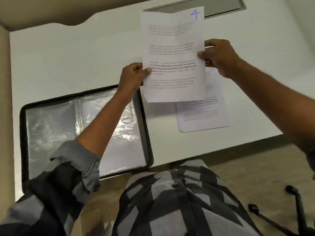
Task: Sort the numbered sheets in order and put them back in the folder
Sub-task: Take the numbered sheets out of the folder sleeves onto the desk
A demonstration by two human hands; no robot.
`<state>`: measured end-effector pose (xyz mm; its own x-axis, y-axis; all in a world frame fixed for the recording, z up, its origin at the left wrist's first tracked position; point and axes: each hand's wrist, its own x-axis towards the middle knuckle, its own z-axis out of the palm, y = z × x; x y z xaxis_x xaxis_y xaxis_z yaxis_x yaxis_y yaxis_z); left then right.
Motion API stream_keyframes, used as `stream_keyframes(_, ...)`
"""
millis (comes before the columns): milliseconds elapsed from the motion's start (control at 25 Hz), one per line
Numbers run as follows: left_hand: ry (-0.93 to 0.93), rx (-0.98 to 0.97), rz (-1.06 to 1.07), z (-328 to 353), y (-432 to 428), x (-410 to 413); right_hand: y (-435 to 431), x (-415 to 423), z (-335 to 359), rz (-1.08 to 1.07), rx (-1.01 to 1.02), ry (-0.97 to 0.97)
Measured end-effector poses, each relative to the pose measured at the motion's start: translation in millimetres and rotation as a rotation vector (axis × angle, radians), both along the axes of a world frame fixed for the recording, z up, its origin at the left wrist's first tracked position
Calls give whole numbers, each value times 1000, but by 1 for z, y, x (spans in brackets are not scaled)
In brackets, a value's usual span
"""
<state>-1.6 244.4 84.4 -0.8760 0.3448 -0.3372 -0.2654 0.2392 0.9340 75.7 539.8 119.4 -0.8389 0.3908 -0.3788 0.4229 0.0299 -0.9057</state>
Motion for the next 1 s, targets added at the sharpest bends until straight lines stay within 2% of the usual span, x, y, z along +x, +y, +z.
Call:
stream_keyframes(240, -124, -28, -3, -27, 67, 83, 79, 58, -25, 152, 12, -119)
stream_keyframes(520, -164, -158, 83, -76, 97, 125, 113, 95, -89, 132, 45, -205)
stream_keyframes(760, -131, -274, 144, -97, 94, 132, 112, 111, -120, 110, 71, -201)
stream_keyframes(1000, 24, -413, 70, -100, 88, 136, 107, 112, -132, 78, 176, -146)
